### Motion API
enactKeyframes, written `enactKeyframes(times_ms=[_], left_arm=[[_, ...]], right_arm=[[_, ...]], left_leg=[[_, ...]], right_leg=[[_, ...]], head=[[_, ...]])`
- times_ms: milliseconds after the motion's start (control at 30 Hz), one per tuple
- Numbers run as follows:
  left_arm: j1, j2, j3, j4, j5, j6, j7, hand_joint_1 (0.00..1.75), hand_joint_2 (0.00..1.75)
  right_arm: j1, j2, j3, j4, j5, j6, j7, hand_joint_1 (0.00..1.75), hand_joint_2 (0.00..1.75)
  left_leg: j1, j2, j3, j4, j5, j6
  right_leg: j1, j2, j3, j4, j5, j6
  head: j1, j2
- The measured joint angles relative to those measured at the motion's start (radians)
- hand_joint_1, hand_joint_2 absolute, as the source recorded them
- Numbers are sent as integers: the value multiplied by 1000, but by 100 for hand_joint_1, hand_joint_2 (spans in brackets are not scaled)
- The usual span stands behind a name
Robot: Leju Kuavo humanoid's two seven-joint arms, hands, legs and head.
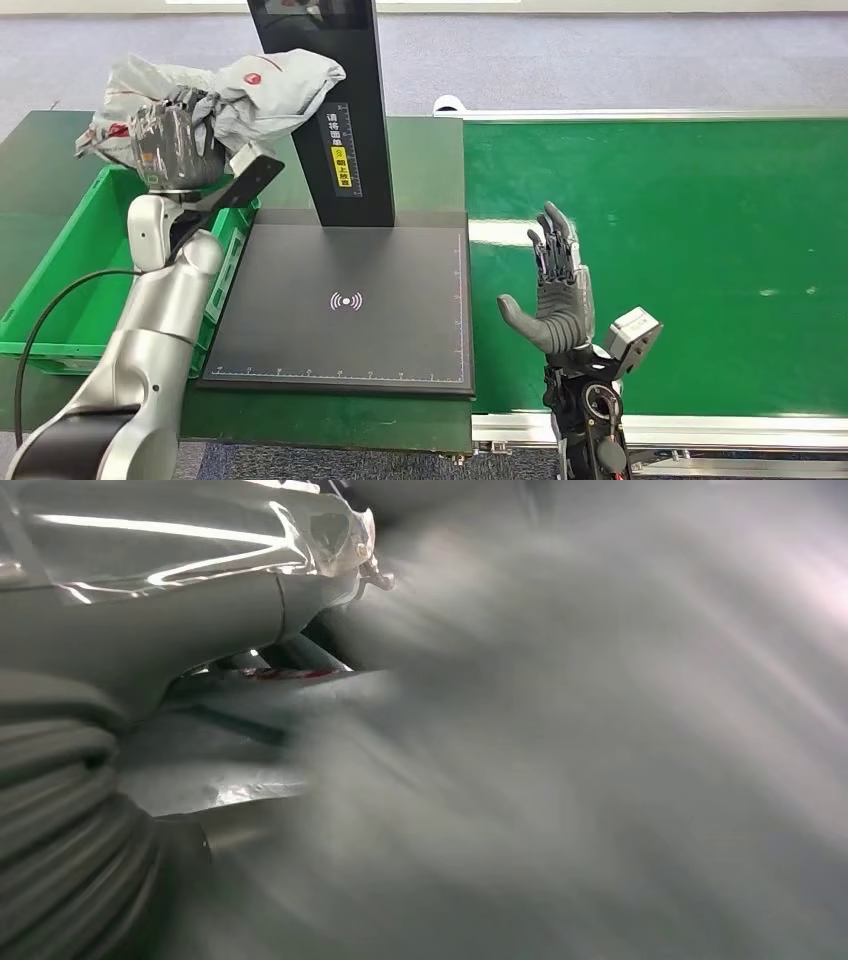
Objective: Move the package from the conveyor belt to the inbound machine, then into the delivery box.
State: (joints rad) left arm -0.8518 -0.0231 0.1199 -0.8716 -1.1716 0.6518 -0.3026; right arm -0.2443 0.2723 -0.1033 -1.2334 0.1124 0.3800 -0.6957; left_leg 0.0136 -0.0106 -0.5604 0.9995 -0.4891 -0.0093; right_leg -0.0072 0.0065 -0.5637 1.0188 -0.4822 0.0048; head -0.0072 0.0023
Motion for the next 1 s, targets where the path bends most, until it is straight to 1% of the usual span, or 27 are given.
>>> enactKeyframes(times_ms=[67, 100, 233, 267, 300, 400, 467, 567, 700, 733, 833, 867, 1000], left_arm=[[-59, 17, 8, 100, -61, 0, 73, 175, 175], [-81, 23, 9, 139, -79, 0, 94, 175, 175], [-129, 41, 12, 242, -103, -1, 123, 175, 175], [-138, 43, 13, 261, -118, -4, 146, 175, 175], [-146, 47, 13, 281, -144, -12, 186, 175, 175], [-174, 66, 18, 353, -228, -47, 339, 175, 175], [-182, 82, 32, 393, -248, -60, 389, 175, 175], [-182, 102, 63, 431, -249, -60, 381, 175, 175], [-163, 118, 109, 447, -234, -43, 319, 175, 175], [-155, 122, 122, 447, -227, -39, 300, 163, 175], [-126, 133, 169, 437, -193, -43, 225, 32, 175], [-117, 136, 187, 430, -175, -53, 192, 0, 175], [-79, 137, 248, 393, -77, -124, 48, 0, 175]], right_arm=[[-15, 3, -1, 21, -2, 1, 0, 0, 175], [-19, 3, -2, 28, -2, 1, 0, 0, 175], [-33, 5, -7, 49, -2, 1, 0, 0, 175], [-35, 6, -8, 53, -2, 2, 0, 0, 175], [-37, 6, -9, 56, -2, 4, 0, 0, 175], [-38, 6, -12, 61, -4, 11, 0, 0, 175], [-36, 6, -19, 62, -5, 12, 0, 0, 175], [-29, 6, -37, 62, -4, 12, 0, 0, 175], [-12, 6, -66, 50, 3, 12, 0, 0, 175], [-6, 6, -73, 46, 5, 12, 0, 0, 175], [14, 6, -93, 31, 13, 12, 0, 0, 175], [20, 6, -99, 27, 15, 12, 0, 0, 175], [29, 6, -112, 21, 21, 7, 0, 0, 175]], left_leg=[[0, 0, 0, 0, 0, 0], [0, 0, 0, 0, 0, 0], [0, 0, -2, 0, 0, 0], [0, 0, -2, 0, 0, 0], [0, 0, -2, 0, 0, 0], [0, 1, -2, 0, 0, 0], [0, 1, -2, 0, 0, 0], [0, 1, -2, 0, 0, 0], [0, 1, -4, 0, 0, 0], [0, 1, -4, 0, 0, 0], [0, 1, -5, 0, 0, 0], [0, 1, -5, 0, 0, 0], [0, 1, -5, 0, 0, 0]], right_leg=[[0, 0, -1, 0, 0, 0], [0, 0, -1, 0, 0, 0], [0, 0, -2, 0, 0, 0], [0, 0, -2, 0, 0, 0], [0, 0, -2, 0, 0, 0], [0, 1, -2, 0, 0, 0], [0, 1, -3, 0, 0, 0], [0, 1, -3, 0, 0, 0], [0, 1, -5, 0, 0, 0], [0, 1, -5, 0, 0, 0], [0, 1, -6, 0, 0, 0], [0, 1, -6, 0, 0, 0], [0, 1, -6, 0, 0, 0]], head=[[0, 0], [0, 0], [0, 0], [0, 0], [0, 0], [0, 0], [0, 0], [0, 0], [0, 0], [0, 0], [0, 0], [0, 0], [0, 0]])
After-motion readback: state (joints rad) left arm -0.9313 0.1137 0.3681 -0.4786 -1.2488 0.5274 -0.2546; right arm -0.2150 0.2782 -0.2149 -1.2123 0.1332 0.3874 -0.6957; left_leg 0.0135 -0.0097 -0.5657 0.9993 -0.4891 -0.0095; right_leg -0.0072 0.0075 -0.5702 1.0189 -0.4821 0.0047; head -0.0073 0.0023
